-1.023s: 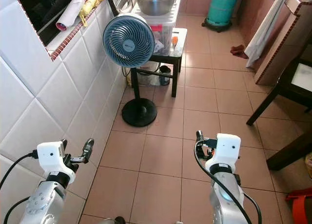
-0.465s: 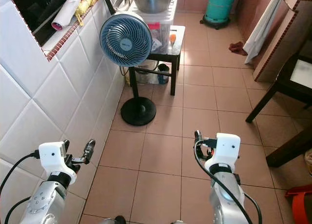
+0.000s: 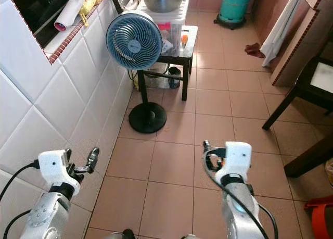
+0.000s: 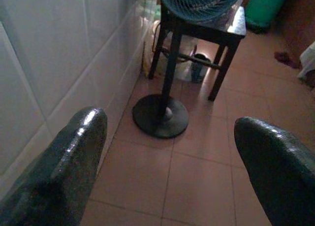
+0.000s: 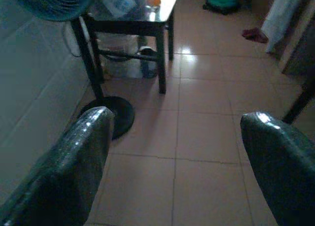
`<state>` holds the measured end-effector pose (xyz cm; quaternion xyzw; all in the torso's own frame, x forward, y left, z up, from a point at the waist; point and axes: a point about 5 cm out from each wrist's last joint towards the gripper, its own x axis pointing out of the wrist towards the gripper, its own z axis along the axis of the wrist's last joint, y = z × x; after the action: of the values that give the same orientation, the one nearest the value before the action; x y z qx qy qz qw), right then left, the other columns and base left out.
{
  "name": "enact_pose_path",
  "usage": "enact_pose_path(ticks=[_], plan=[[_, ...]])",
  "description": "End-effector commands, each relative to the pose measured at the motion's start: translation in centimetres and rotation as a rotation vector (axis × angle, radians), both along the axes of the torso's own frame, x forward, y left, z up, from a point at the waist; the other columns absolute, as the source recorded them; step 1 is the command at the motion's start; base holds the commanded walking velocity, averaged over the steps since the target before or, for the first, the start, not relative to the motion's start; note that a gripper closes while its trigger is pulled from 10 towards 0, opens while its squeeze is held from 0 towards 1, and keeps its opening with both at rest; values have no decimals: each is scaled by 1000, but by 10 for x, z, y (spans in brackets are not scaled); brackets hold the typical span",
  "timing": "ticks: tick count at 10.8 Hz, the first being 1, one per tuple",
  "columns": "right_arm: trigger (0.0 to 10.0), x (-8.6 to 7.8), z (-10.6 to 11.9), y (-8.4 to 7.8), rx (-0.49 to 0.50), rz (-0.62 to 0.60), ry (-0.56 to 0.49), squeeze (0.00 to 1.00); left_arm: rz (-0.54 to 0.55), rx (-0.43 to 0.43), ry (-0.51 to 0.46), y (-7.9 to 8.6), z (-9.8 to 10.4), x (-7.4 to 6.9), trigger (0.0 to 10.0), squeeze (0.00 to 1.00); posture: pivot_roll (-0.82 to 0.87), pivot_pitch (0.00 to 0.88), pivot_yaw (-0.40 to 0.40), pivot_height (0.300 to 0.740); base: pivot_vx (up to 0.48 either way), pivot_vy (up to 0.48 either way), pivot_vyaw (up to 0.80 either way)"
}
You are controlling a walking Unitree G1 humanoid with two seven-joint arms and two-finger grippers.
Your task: Setting the table
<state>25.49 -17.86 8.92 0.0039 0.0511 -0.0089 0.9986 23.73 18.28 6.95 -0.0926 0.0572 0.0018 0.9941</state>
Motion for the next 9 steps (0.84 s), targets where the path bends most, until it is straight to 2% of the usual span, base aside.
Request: enact_pose_path(ticks=[1,2,3,4,8,9], plan=[[10000,-1,3,4,2,28,-20,0,35,2,22,7,-2,-4,10000,0,-71,188,42,740,0,0,0],[10000,-2,2,4,-3,17,-29,0,22,6,12,7,-1,-3,10000,0,-70,187,44,740,0,0,0],[10000,-3,0,6,55,30,6,0,0,-5,6,5,0,-1,10000,0,-73,185,49,740,0,0,0],[10000,-2,1,6,37,29,-1,0,-23,-12,18,2,-1,1,10000,0,-76,184,54,740,0,0,0],[10000,-4,0,4,64,15,-2,0,-28,-19,43,1,-1,6,10000,0,-80,186,57,740,0,0,0],[10000,-2,0,4,63,11,7,0,-41,-10,43,0,-2,5,10000,0,-78,187,60,740,0,0,-712]])
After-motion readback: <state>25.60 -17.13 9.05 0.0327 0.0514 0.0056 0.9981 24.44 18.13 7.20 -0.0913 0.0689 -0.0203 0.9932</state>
